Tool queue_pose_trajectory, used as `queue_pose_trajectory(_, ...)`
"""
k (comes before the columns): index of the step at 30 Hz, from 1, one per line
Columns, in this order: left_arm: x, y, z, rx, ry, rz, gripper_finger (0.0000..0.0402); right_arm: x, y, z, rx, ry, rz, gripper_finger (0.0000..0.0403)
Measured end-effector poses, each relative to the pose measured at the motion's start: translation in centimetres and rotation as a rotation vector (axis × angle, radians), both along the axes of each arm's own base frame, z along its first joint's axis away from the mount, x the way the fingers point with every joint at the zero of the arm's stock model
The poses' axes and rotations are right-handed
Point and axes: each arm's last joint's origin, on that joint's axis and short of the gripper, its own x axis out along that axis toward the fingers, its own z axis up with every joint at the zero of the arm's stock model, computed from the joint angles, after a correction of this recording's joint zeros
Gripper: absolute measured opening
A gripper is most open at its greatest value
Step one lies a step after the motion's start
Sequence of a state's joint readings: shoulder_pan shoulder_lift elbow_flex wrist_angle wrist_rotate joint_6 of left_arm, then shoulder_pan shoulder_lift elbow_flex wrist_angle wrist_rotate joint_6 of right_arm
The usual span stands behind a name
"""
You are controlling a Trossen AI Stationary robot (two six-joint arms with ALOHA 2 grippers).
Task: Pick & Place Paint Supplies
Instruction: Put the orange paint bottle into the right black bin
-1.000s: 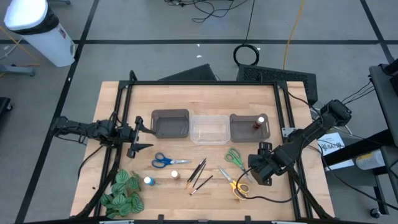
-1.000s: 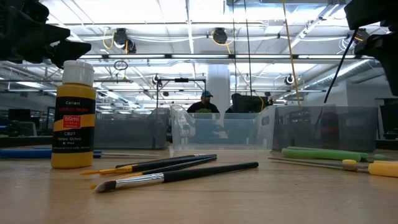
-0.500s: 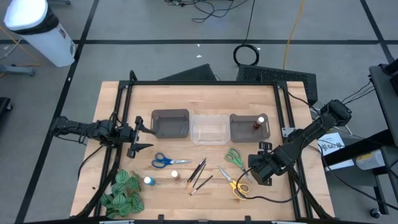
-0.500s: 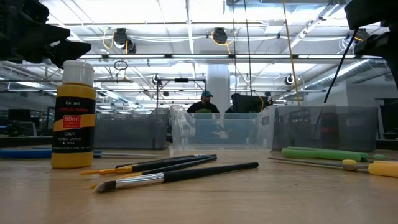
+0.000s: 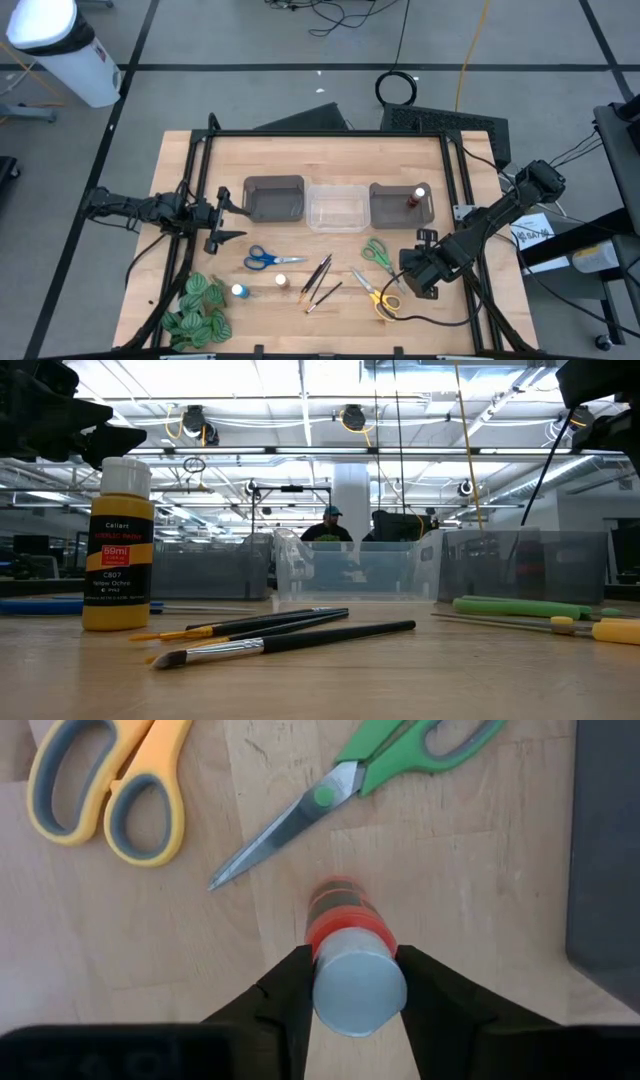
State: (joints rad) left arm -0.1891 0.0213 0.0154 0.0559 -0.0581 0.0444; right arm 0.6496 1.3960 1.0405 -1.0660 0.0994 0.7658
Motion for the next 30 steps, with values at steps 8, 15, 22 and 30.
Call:
queue_pose_trajectory(8, 0.0, 0.0, 0.0, 0.0, 0.0, 0.0, 0.0269, -0.3, -0.5, 0.4, 0.018, 0.02, -0.011, 0.0115)
queue_pose_trajectory(15, 0.0, 0.0, 0.0, 0.0, 0.0, 0.0, 0.0269, -0.9, -1.3, 1.6, 0.043, -0.016, -0.034, 0.0115)
queue_pose_trajectory(22, 0.0, 0.0, 0.0, 0.0, 0.0, 0.0, 0.0269, -1.4, -2.4, 2.8, 0.071, -0.062, -0.057, 0.0119)
queue_pose_trajectory(30, 0.0, 0.0, 0.0, 0.0, 0.0, 0.0, 0.0269, -1.9, -3.8, 3.6, 0.065, -0.069, -0.064, 0.0111)
